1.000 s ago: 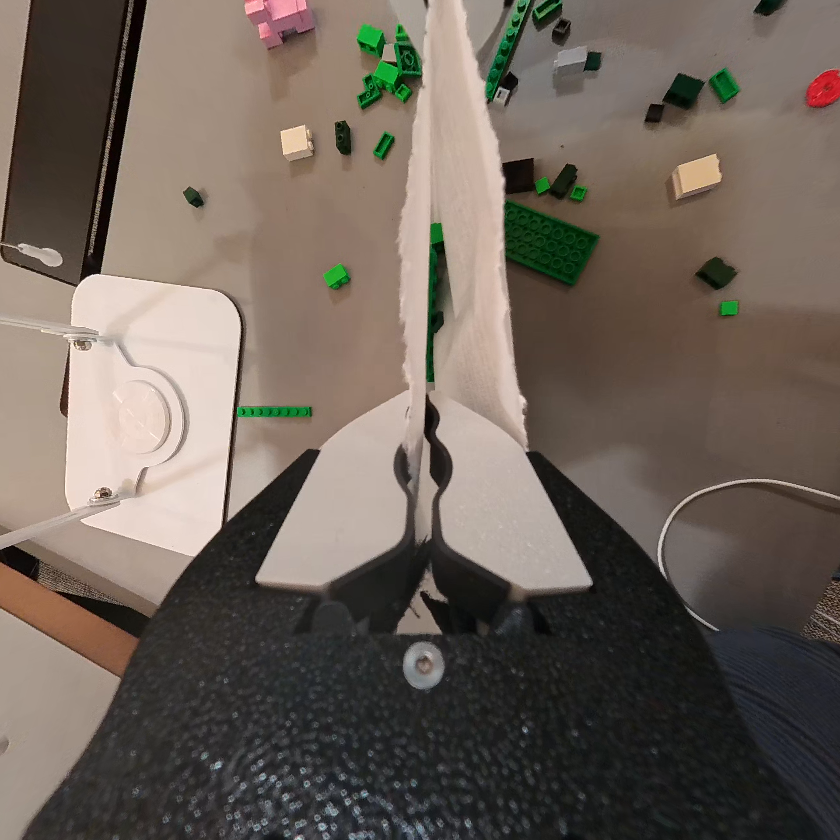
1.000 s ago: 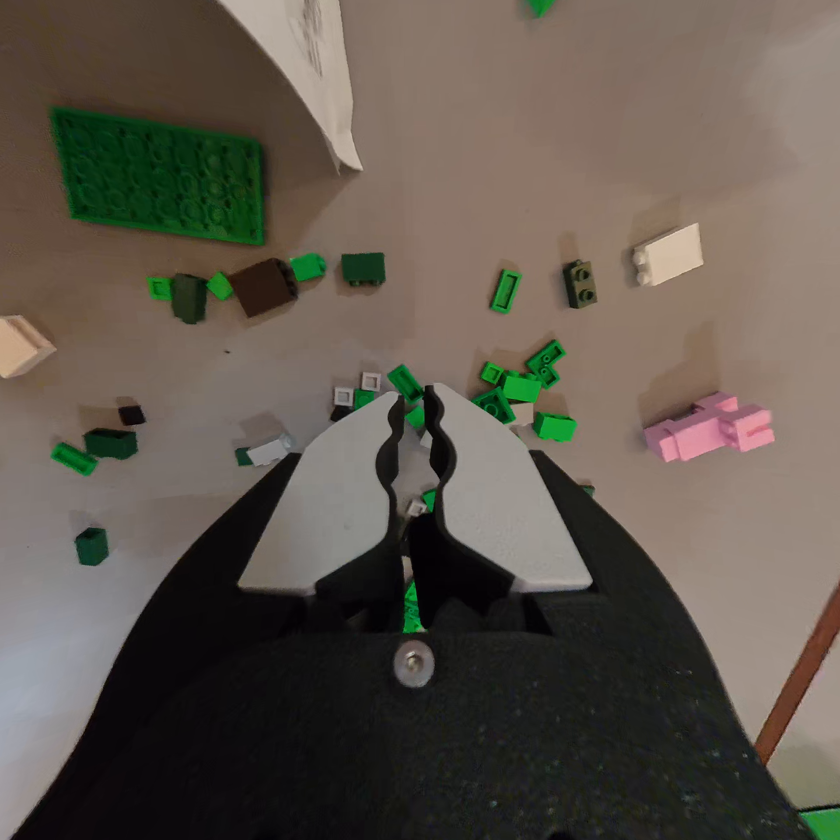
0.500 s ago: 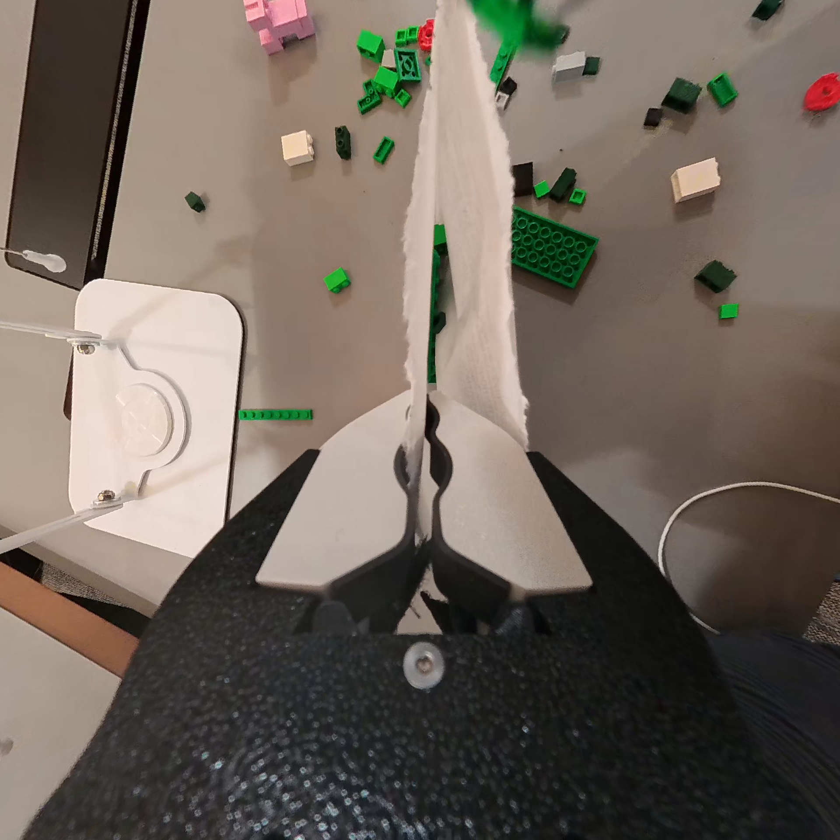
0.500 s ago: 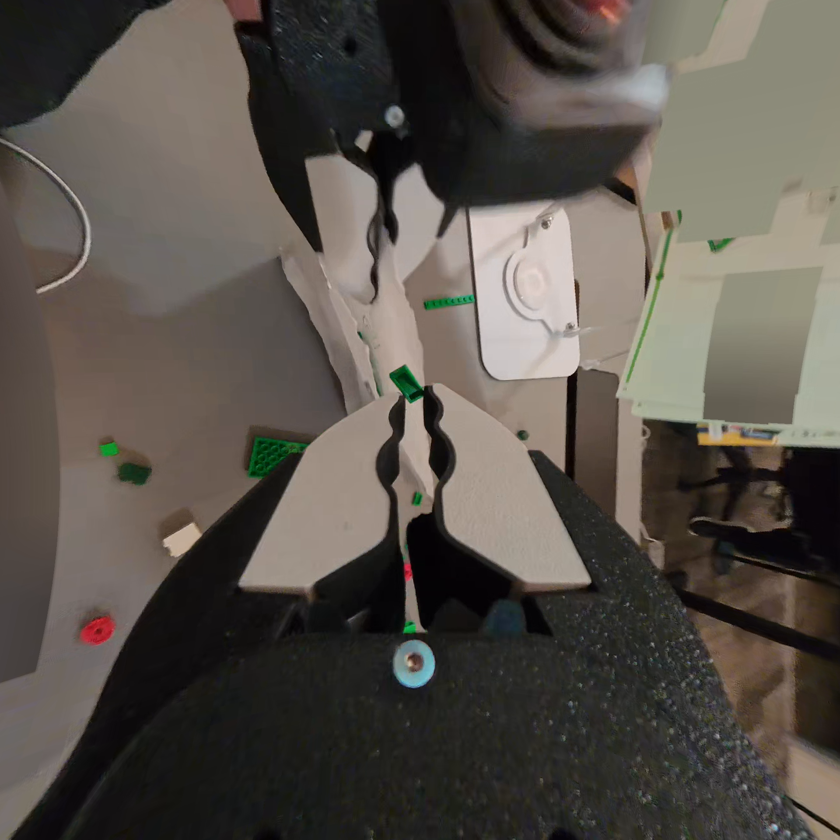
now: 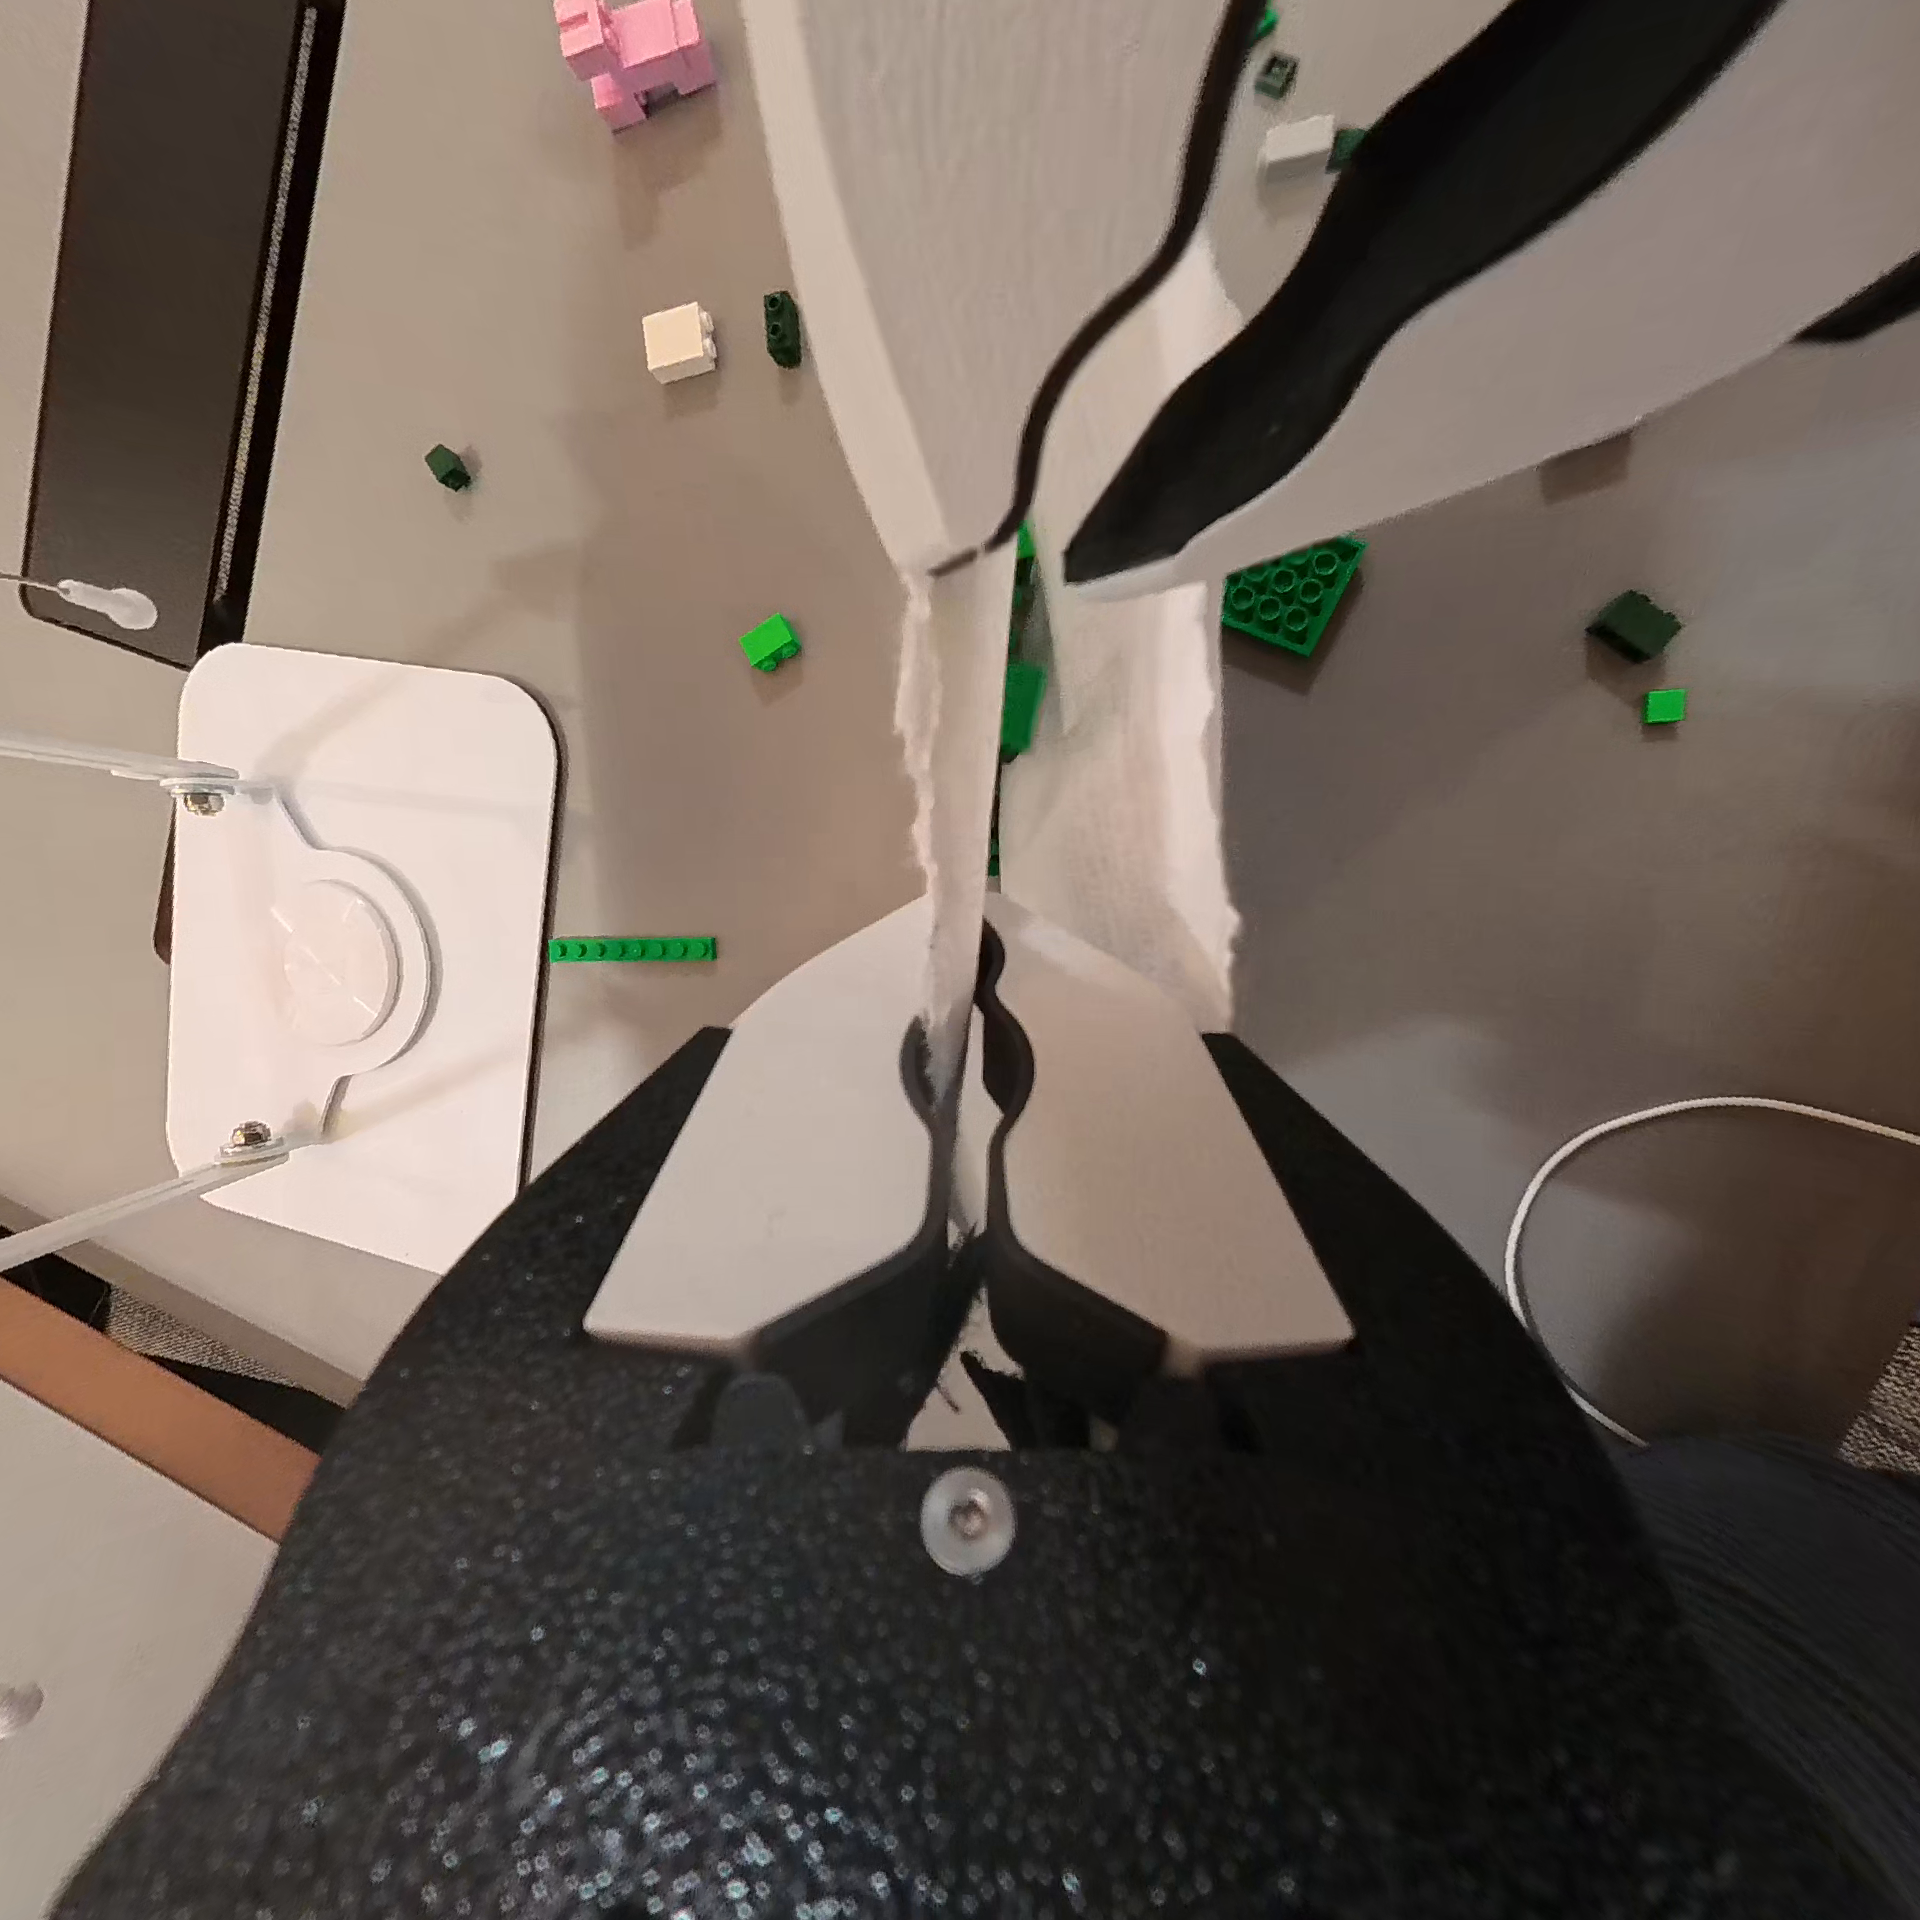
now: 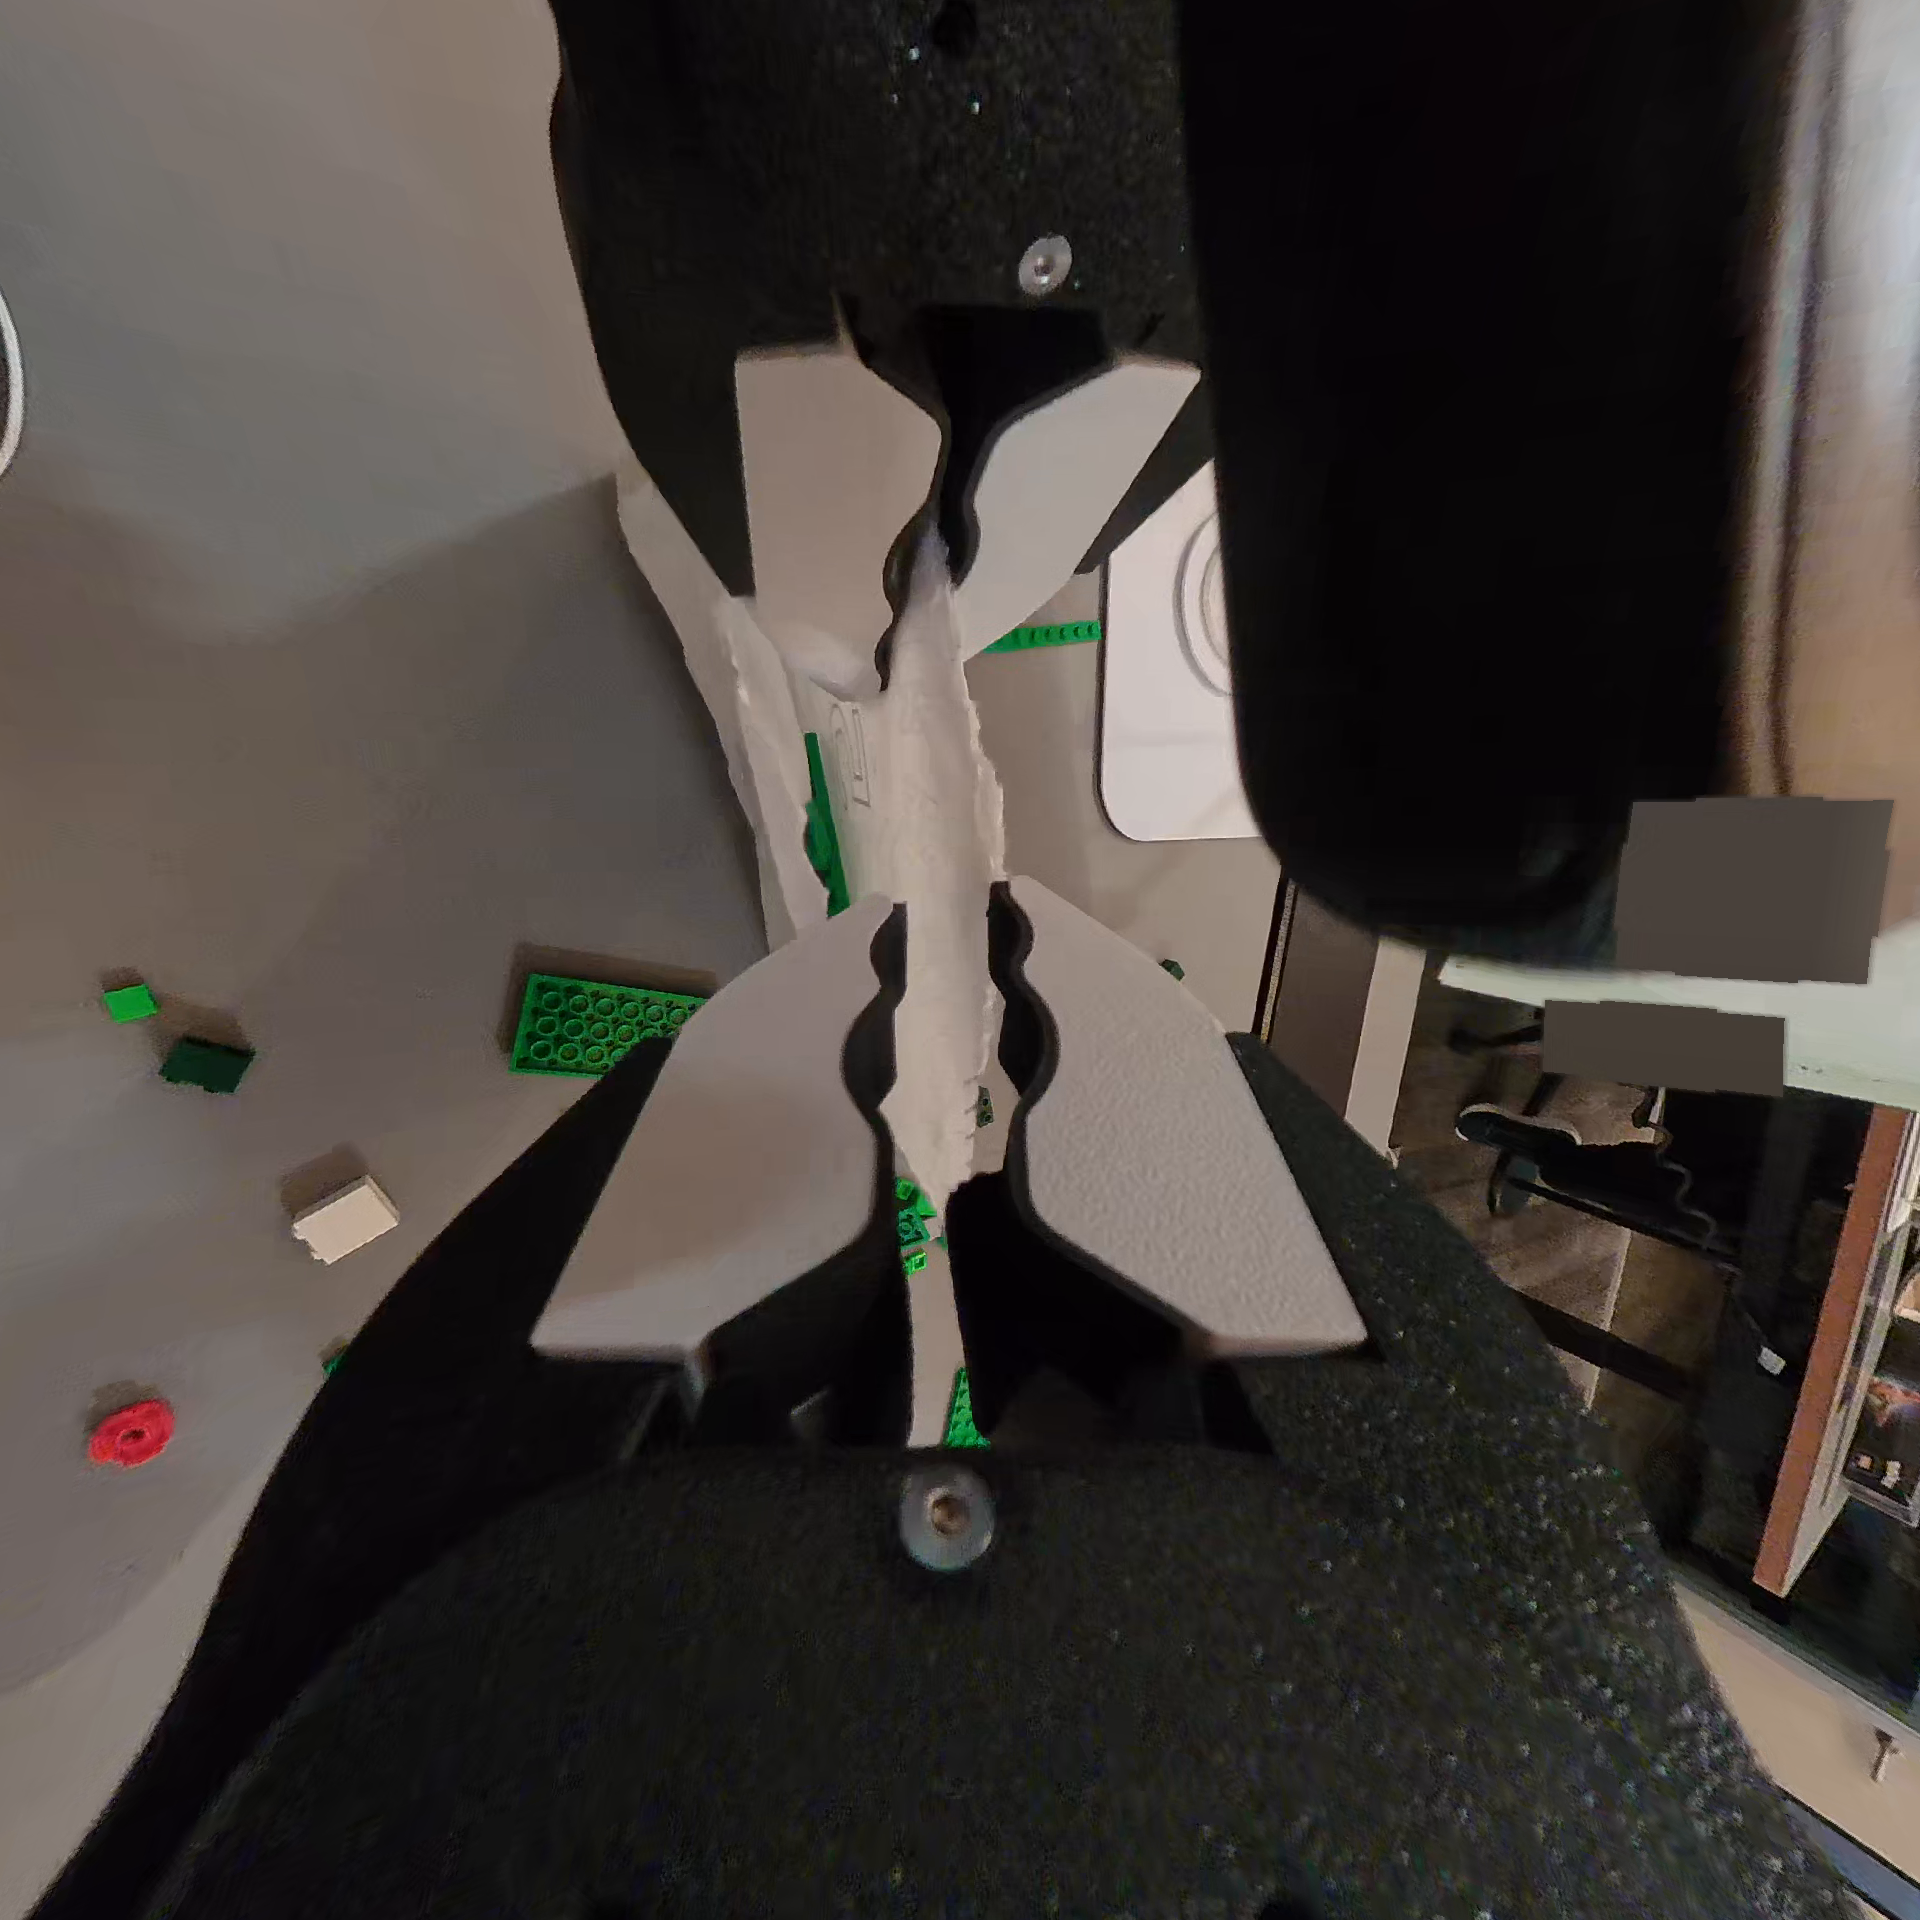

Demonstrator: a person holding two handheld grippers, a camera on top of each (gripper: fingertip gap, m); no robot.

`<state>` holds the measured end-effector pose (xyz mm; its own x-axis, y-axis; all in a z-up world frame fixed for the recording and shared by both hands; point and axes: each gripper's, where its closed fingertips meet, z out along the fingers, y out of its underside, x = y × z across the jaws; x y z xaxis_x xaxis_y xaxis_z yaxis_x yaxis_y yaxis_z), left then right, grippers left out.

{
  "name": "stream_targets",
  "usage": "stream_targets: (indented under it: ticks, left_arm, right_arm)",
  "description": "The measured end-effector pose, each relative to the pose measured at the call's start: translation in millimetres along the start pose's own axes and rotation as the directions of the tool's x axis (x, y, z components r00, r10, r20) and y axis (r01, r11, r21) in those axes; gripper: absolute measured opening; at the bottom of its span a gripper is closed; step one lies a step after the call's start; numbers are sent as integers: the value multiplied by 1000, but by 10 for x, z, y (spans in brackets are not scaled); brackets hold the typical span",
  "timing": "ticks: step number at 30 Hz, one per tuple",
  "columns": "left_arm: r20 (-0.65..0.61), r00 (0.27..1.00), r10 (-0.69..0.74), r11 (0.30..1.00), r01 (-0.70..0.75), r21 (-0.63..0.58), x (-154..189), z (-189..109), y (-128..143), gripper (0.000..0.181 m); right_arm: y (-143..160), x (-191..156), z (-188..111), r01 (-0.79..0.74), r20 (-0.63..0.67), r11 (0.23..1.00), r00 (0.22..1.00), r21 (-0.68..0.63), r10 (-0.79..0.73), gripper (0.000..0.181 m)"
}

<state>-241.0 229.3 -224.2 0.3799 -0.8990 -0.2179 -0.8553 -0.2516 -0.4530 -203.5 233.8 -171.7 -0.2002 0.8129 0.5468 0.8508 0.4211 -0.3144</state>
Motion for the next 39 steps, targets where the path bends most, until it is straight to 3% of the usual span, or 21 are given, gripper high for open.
stream_targets:
  ticks: [4, 7, 12, 15, 20, 39]
  left_arm:
    - [-3, 1000, -8, 1000, 8, -2, -2, -5, 21, 0]
    - [3, 1000, -16, 1000, 16, 3, -21, -27, 38, 0]
    - [4, 1000, -19, 1000, 19, 11, -26, -45, 41, 0]
    - [4, 1000, -18, 1000, 18, 9, -26, -44, 45, 0]
    - [1, 1000, -18, 1000, 18, 7, -25, -35, 44, 0]
    - [-7, 1000, -15, 1000, 15, -2, -10, -10, 40, 0]
  right_arm:
    - [206, 82, -200, -102, -33, 994, 994, 39, 103, 15]
    - [696, 124, -227, -314, -11, 949, 949, 25, 315, 23]
    - [1542, -215, 313, -538, 141, 831, 820, -143, 555, 27]
    - [1877, -312, 562, -571, 116, 798, 795, -193, 596, 21]
    - [2041, -280, 766, -669, 129, 725, 715, -163, 688, 13]
    - [2220, -394, 931, -638, 184, 728, 707, -252, 683, 18]
